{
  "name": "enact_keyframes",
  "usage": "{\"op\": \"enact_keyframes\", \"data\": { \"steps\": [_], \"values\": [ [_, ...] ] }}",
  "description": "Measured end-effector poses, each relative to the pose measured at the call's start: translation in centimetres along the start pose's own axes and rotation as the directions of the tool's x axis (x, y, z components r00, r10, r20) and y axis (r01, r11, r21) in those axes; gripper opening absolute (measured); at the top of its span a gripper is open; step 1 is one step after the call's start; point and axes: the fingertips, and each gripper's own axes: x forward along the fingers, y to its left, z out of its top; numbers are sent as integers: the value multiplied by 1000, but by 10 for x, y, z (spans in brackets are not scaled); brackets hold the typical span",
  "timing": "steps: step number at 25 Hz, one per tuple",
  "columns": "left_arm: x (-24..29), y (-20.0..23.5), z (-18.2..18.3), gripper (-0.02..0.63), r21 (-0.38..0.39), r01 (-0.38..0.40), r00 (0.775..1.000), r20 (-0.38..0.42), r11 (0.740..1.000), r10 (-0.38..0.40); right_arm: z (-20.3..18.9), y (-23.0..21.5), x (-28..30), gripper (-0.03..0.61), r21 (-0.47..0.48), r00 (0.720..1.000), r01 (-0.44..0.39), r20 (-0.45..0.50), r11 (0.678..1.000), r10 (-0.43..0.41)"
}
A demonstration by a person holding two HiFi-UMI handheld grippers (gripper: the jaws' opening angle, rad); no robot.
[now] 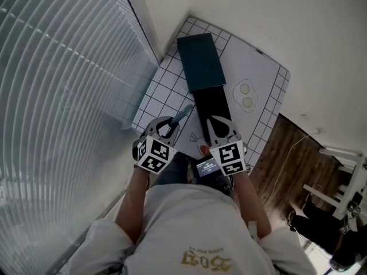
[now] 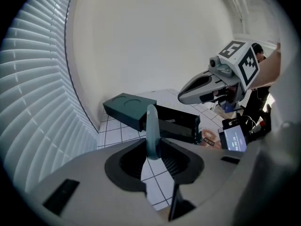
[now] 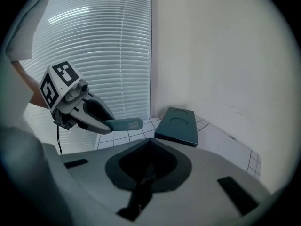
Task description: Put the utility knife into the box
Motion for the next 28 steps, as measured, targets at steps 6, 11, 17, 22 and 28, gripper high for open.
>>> {"op": "enact_keyframes", "data": {
  "steps": [6, 11, 17, 22, 28],
  "values": [
    [17, -12, 19, 103, 53, 47, 999, 5, 998, -47, -11, -21, -17, 8, 33, 998, 66, -7, 997, -65],
    [32, -28, 31, 103, 94, 100, 995, -6, 991, -100, -23, -35, -33, 8, 70, 993, 115, -20, 991, -114],
    [50, -47, 46, 103, 147, 158, 987, -13, 976, -157, -36, -53, -49, 8, 109, 984, 177, -37, 978, -174],
    [65, -58, 51, 101, 177, 195, 981, -29, 965, -193, -46, -62, -56, 8, 135, 979, 205, -49, 970, -200],
    [79, -67, 45, 97, 191, 231, 973, -62, 954, -223, -52, -68, -57, 8, 151, 976, 216, -59, 965, -209]
  ]
}}
